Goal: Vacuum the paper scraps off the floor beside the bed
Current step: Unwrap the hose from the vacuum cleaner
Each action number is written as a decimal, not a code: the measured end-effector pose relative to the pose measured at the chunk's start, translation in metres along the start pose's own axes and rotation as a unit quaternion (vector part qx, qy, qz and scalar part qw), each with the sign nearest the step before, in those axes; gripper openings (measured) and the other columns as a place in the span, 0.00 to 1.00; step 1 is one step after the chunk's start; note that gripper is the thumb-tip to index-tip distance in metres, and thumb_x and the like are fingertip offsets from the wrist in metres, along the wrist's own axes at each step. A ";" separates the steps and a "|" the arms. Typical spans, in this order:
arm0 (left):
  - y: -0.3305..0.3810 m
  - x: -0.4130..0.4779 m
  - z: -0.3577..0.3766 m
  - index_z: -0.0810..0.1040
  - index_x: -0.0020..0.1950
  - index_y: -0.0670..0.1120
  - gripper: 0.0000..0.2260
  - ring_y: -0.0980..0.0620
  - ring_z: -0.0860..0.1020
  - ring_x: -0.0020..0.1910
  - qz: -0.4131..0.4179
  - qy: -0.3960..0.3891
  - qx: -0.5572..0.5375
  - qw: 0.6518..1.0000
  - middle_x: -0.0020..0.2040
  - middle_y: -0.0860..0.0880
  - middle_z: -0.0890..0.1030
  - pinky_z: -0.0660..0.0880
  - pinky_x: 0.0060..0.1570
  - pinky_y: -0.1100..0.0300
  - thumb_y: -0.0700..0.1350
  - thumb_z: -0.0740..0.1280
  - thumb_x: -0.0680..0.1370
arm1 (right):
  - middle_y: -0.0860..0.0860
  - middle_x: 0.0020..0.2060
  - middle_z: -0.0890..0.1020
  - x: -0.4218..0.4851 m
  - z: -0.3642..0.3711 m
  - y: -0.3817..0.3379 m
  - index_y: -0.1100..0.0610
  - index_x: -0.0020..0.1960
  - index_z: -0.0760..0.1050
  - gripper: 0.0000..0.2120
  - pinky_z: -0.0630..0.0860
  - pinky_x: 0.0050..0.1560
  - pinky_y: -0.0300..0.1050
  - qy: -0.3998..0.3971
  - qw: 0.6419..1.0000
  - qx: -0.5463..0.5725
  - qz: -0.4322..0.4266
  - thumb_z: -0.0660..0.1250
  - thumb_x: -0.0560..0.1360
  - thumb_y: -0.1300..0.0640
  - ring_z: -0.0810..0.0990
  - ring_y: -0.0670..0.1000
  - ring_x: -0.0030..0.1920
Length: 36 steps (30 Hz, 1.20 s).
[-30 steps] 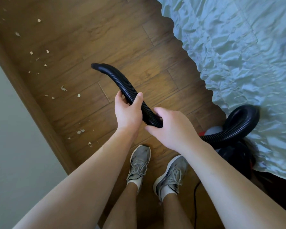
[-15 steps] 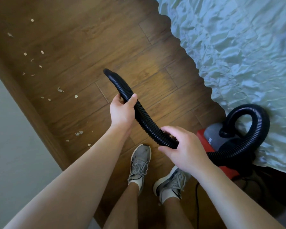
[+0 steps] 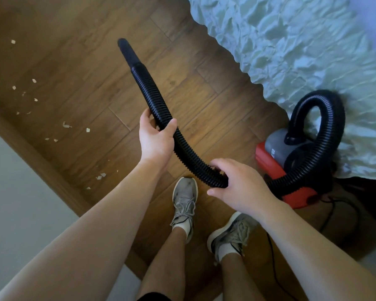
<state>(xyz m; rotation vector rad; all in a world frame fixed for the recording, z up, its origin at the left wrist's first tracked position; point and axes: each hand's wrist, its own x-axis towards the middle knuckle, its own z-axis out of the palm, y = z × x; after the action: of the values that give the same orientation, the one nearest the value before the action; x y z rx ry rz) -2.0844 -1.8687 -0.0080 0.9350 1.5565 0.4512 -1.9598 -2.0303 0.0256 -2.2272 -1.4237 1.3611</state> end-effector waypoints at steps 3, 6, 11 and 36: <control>-0.002 -0.013 0.012 0.61 0.79 0.49 0.31 0.48 0.78 0.66 0.021 -0.012 0.030 0.999 0.66 0.52 0.76 0.78 0.63 0.46 0.42 0.71 0.79 | 0.42 0.63 0.75 -0.010 0.004 0.012 0.46 0.71 0.69 0.31 0.72 0.56 0.43 0.003 1.000 0.009 0.007 0.75 0.71 0.43 0.76 0.47 0.61; -0.006 -0.030 0.023 0.59 0.80 0.50 0.32 0.51 0.77 0.65 0.040 -0.033 0.064 0.997 0.68 0.51 0.75 0.80 0.61 0.51 0.41 0.70 0.80 | 0.41 0.66 0.73 -0.024 0.008 0.027 0.47 0.74 0.67 0.33 0.72 0.59 0.43 0.011 0.999 0.044 0.026 0.74 0.73 0.43 0.74 0.46 0.64; -0.022 -0.066 0.043 0.58 0.79 0.52 0.32 0.53 0.79 0.62 0.069 -0.084 0.135 0.985 0.68 0.53 0.73 0.82 0.55 0.53 0.38 0.70 0.80 | 0.44 0.68 0.73 -0.046 0.000 0.060 0.49 0.74 0.68 0.32 0.71 0.64 0.43 0.081 0.989 0.109 0.067 0.73 0.74 0.45 0.72 0.46 0.67; -0.133 -0.158 0.148 0.58 0.78 0.57 0.33 0.60 0.79 0.59 0.120 -0.202 0.291 0.928 0.68 0.55 0.74 0.83 0.54 0.54 0.39 0.71 0.79 | 0.51 0.71 0.72 -0.159 0.004 0.255 0.56 0.75 0.67 0.31 0.65 0.65 0.41 0.274 0.902 0.155 0.294 0.72 0.77 0.50 0.70 0.52 0.71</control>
<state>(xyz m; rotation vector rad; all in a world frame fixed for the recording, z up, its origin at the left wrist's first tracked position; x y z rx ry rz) -1.9894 -2.1025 -0.0373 1.5770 1.2091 -0.0582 -1.8211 -2.2922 -0.0240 -2.6037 -0.3303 0.8600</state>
